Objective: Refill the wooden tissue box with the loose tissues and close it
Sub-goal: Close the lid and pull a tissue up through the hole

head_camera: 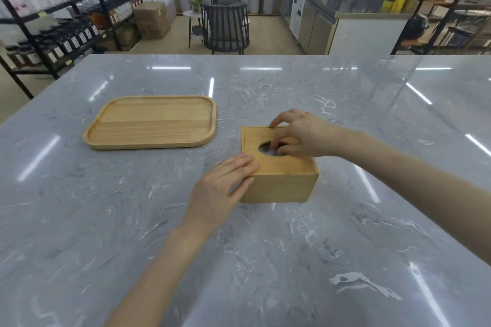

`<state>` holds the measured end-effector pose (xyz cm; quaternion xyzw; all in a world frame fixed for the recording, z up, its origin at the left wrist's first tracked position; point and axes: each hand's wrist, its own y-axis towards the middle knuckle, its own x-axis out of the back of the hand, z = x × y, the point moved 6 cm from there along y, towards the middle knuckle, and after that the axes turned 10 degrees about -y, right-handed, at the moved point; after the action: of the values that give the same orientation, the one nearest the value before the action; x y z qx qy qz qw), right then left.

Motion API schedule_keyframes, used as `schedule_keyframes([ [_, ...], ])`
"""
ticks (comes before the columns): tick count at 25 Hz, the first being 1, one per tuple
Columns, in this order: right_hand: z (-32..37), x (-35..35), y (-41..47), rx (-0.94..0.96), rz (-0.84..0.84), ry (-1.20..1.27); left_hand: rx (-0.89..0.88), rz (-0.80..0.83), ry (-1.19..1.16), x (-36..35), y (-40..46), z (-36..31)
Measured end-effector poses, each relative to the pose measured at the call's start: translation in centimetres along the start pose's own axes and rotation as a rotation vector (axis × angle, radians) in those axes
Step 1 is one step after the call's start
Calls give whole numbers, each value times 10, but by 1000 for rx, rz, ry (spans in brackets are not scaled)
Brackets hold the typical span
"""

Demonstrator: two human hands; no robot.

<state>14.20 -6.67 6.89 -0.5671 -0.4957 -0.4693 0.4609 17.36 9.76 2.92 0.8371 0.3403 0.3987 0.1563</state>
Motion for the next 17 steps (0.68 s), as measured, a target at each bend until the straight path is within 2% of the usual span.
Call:
schedule_keyframes([
  [6,15,-6,25,236,131,-313,41,-12,-61,-1,-4,4],
  [9,21,-11,33,277,172,-326,32,-16,-75,-1,-4,3],
  [17,26,-11,37,307,71,-220,30,-32,-94,-2,-3,5],
])
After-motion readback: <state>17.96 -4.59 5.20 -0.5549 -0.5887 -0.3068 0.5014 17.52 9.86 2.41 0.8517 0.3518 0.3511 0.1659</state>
